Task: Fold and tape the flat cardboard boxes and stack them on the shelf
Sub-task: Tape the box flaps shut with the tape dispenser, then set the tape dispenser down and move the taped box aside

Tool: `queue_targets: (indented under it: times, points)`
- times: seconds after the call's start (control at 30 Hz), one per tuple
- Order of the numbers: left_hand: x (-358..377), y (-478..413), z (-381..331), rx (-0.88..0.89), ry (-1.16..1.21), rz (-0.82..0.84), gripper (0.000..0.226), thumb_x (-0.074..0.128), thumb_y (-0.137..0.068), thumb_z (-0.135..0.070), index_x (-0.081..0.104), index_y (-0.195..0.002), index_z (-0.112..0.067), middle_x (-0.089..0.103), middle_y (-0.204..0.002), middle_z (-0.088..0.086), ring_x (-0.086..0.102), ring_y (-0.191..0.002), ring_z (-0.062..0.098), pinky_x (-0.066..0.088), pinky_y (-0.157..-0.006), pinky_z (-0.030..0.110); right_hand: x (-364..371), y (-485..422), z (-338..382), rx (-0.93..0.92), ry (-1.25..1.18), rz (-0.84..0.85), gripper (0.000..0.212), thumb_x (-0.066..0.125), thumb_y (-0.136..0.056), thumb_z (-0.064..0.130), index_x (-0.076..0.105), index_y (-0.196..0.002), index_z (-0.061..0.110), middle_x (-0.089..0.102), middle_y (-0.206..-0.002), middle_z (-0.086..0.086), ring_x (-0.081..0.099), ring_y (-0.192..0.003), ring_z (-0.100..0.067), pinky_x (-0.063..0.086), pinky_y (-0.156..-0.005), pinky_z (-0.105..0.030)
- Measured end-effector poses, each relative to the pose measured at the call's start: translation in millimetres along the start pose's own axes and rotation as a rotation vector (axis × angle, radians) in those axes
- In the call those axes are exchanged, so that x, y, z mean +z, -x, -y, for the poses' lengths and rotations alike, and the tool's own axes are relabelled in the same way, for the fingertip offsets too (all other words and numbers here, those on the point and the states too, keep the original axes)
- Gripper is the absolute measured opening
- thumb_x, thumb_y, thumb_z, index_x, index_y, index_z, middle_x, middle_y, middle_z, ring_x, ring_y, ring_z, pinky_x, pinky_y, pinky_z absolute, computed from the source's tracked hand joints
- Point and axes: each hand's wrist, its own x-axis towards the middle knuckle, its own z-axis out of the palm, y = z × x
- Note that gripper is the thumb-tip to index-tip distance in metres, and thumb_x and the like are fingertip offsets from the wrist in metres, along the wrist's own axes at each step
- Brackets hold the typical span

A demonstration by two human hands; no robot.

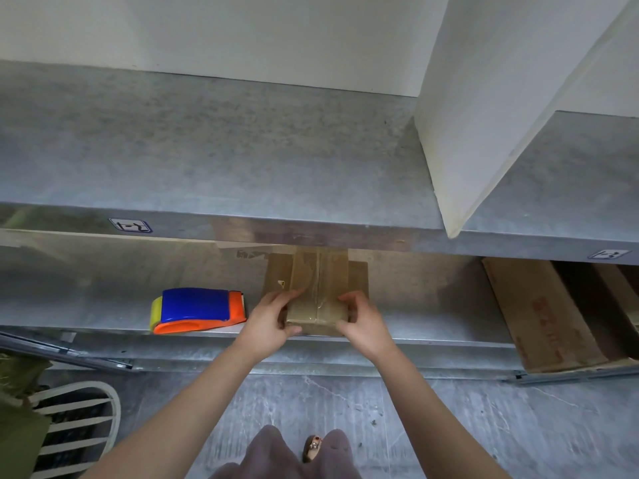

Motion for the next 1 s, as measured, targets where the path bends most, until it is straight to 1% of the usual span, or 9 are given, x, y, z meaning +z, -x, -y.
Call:
queue_targets:
  times: [0.1,0.2,0.3,0.4,0.47,0.57,0.67,0.83,1.0]
  points:
    - [-10.8,-10.4,-9.2,0.016,-0.135,0.171,0.090,0.079,-0.075,-0.041,0.023,-0.144,-0.056,0.018,-0.151,0.000,0.032,-0.136,0.017,0.032,-0.107,0.024,-1.6,-6.6,1.0,0.016,-0.033,0.046,0.044,0.075,-0.078,0.030,0.048,-0.112,0.030,0.052,-0.120,0.002,0.054,-0.105,-0.015,0.047,-0.090,-0.030]
    - [-11.9,-20.0,-16.7,-0.020,-0.214,0.226,0.082,0.076,-0.077,-0.046,0.029,-0.144,-0.051,0.007,-0.155,0.001,0.031,-0.138,0.020,0.032,-0.104,0.022,3.4,-7.8,0.3,0.023,-0.080,0.034,0.061,0.078,-0.078,0.031,0.043,-0.127,0.030,0.045,-0.130,0.001,0.049,-0.117,-0.016,0.043,-0.099,-0.030]
    - [-7.8,-20.0,-18.4,-0.041,-0.278,0.232,0.079,0.073,-0.080,-0.047,0.028,-0.145,-0.049,0.006,-0.156,0.003,0.038,-0.135,0.024,0.037,-0.102,0.025,6.2,-5.6,-1.4,0.038,-0.162,0.018,0.076,0.080,-0.077,0.027,0.038,-0.140,0.034,0.040,-0.139,0.001,0.044,-0.126,-0.016,0.040,-0.109,-0.037]
    - [-5.7,-18.9,-22.8,-0.094,-0.267,0.243,0.075,0.062,-0.079,-0.065,0.026,-0.144,-0.050,0.005,-0.157,0.000,0.042,-0.133,0.027,0.040,-0.104,0.033,6.6,-6.2,2.0,0.054,-0.235,0.035,0.084,0.081,-0.074,0.024,0.035,-0.143,0.035,0.038,-0.145,0.001,0.040,-0.132,-0.016,0.040,-0.110,-0.042]
    - [-6.4,-19.9,-29.2,-0.146,-0.194,0.210,0.065,0.047,-0.081,-0.075,0.029,-0.139,-0.053,0.013,-0.156,-0.002,0.048,-0.127,0.027,0.043,-0.102,0.036,4.7,-8.4,6.6,0.074,-0.281,0.053,0.098,0.084,-0.070,0.023,0.027,-0.148,0.034,0.037,-0.146,0.004,0.039,-0.133,-0.016,0.046,-0.104,-0.046]
    - [-5.8,-22.8,-31.7,-0.216,-0.089,0.098,0.062,0.048,-0.090,-0.063,0.020,-0.143,-0.049,0.031,-0.152,-0.001,0.053,-0.121,0.027,0.049,-0.095,0.038,2.9,-11.9,8.7,0.161,-0.367,0.080,0.115,0.084,-0.063,0.012,0.015,-0.153,0.032,0.037,-0.143,0.004,0.044,-0.130,-0.018,0.056,-0.089,-0.041]
    - [-3.5,-22.5,-31.5,-0.361,0.151,0.056,0.084,0.065,-0.088,-0.044,0.012,-0.152,-0.034,0.038,-0.151,0.002,0.045,-0.132,0.024,0.043,-0.102,0.035,5.6,-10.4,4.5,0.222,-0.398,0.064,0.102,0.080,-0.063,0.008,0.028,-0.150,0.022,0.040,-0.141,-0.001,0.049,-0.124,-0.020,0.054,-0.092,-0.036]
    - [2.2,-10.7,-37.3,-0.368,0.317,0.029,0.072,0.075,-0.080,-0.039,0.036,-0.139,-0.020,0.050,-0.138,-0.001,0.053,-0.114,0.015,0.044,-0.087,0.027,9.4,5.8,2.6,0.219,-0.471,-0.111,0.064,0.079,-0.074,0.015,0.040,-0.123,0.024,0.056,-0.121,0.001,0.058,-0.115,-0.020,0.050,-0.094,-0.034]
    - [0.9,3.2,-50.3,-0.285,0.197,-0.145,0.095,0.079,-0.073,-0.046,0.023,-0.145,-0.019,0.040,-0.146,0.005,0.043,-0.132,0.024,0.038,-0.107,0.037,8.4,26.7,17.0,0.059,-0.321,-0.134,0.090,0.080,-0.069,0.015,0.034,-0.145,0.023,0.043,-0.130,0.002,0.047,-0.120,-0.014,0.044,-0.105,-0.038]
